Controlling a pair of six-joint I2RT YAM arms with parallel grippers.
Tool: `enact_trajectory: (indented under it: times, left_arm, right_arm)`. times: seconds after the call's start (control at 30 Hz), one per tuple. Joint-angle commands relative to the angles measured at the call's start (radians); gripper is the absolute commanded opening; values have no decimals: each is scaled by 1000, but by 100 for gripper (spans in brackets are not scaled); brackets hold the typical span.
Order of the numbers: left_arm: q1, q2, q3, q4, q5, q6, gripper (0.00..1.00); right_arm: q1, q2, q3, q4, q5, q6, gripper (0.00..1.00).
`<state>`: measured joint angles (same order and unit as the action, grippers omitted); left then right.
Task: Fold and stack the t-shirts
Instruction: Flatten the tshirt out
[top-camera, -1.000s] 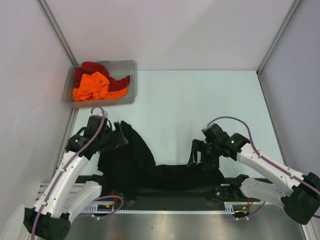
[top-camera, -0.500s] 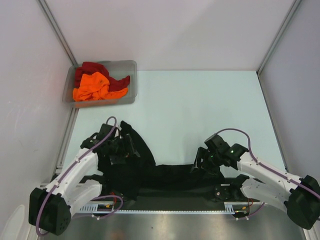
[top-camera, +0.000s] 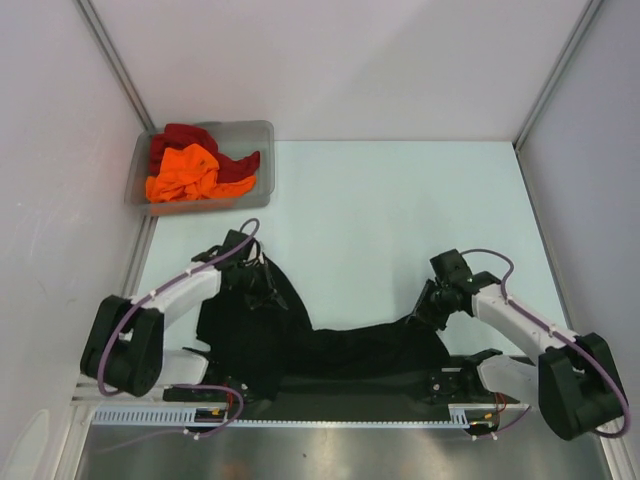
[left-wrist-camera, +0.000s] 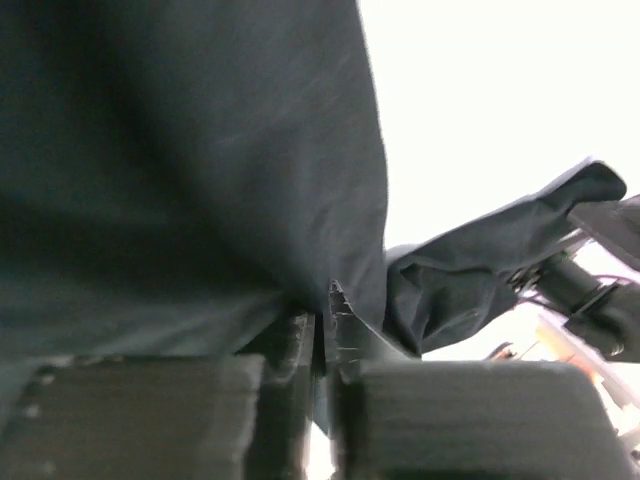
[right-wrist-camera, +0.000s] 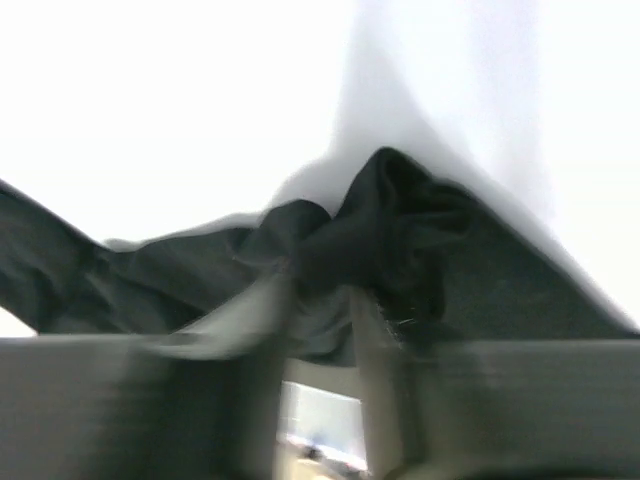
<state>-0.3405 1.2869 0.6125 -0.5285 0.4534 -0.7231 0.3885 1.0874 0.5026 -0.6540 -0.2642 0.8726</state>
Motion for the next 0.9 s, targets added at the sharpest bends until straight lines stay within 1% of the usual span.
enact_trajectory:
  times: [0.0, 0.03, 0.07, 0.13, 0.17, 0.2, 0.23, 0.27, 0.3, 0.33, 0.37, 0.4, 0.43, 0.47, 0.5, 0.53, 0.57, 0.6, 0.63, 0.67, 0.7, 0.73, 0.77, 0.8, 0.83, 0.87]
  left_arm:
    - [-6, 72, 159, 42, -11, 51, 0]
    - [-6, 87, 200, 24, -39, 62, 0]
    - [-8, 119, 290, -7, -59, 73, 0]
    - [-8, 165, 383, -27, -108, 103, 0]
    - [-8, 225, 474, -48, -116, 112, 0]
    - [-9, 268, 521, -57, -117, 123, 0]
    - [-11, 307, 609, -68, -114, 128, 0]
    - [-14, 343, 651, -92, -113, 129, 0]
    - [-15, 420, 690, -102, -110, 129, 0]
    - [-18, 449, 725, -113, -108, 129, 6]
    - [-20, 480, 790, -138, -116, 129, 15]
    - [-22, 500, 821, -154, -130, 132, 30]
    - [-22, 520, 846, -168, -146, 134, 45]
    - [-23, 517, 881, -191, -194, 142, 51]
    - [-23, 496, 892, -203, -221, 154, 68]
    - [-23, 480, 898, -232, -249, 163, 74]
    - [-23, 462, 895, -246, -313, 181, 78]
    - [-23, 433, 885, -258, -337, 191, 80]
    - [-23, 373, 839, -274, -363, 200, 81]
    - [-23, 330, 807, -280, -386, 206, 80]
    - [-23, 289, 764, -277, -409, 212, 79]
    - [-23, 243, 663, -272, -409, 211, 76]
    - [-23, 139, 606, -257, -407, 206, 74]
    - [-23, 91, 546, -251, -392, 199, 71]
    - [-22, 34, 430, -246, -384, 188, 65]
    - [-22, -53, 376, -240, -377, 163, 62]
  right_arm:
    - [-74, 74, 91, 37, -6, -110, 16]
    - [-83, 89, 112, 33, 6, -131, 0]
    - [-95, 110, 134, 19, 16, -145, 0]
    - [-125, 170, 218, 4, 51, -171, 0]
    - [-138, 189, 247, -21, 68, -200, 0]
    - [-149, 231, 310, -33, 85, -214, 0]
    - [-180, 252, 338, -44, 115, -230, 0]
    - [-198, 273, 370, -61, 126, -260, 0]
    - [-218, 302, 398, -68, 134, -274, 0]
    - [-259, 349, 457, -78, 143, -290, 0]
    - [-282, 379, 488, -91, 145, -312, 0]
    - [-298, 402, 517, -96, 149, -325, 0]
    - [-312, 448, 580, -99, 164, -337, 0]
    - [-330, 469, 608, -105, 169, -348, 8]
    - [-335, 489, 644, -114, 172, -375, 39]
    - [-338, 532, 704, -143, 178, -386, 51]
    - [-336, 545, 732, -160, 184, -397, 60]
    - [-336, 551, 744, -168, 183, -417, 67]
    - [-333, 543, 751, -182, 178, -428, 69]
    - [-324, 527, 742, -185, 178, -432, 73]
    - [-318, 507, 729, -187, 178, -445, 74]
    - [-307, 485, 709, -187, 183, -448, 74]
    - [-284, 432, 670, -187, 184, -449, 74]
    - [-275, 402, 645, -184, 181, -451, 74]
    - [-267, 370, 619, -174, 171, -451, 74]
    - [-263, 314, 596, -168, 155, -448, 74]
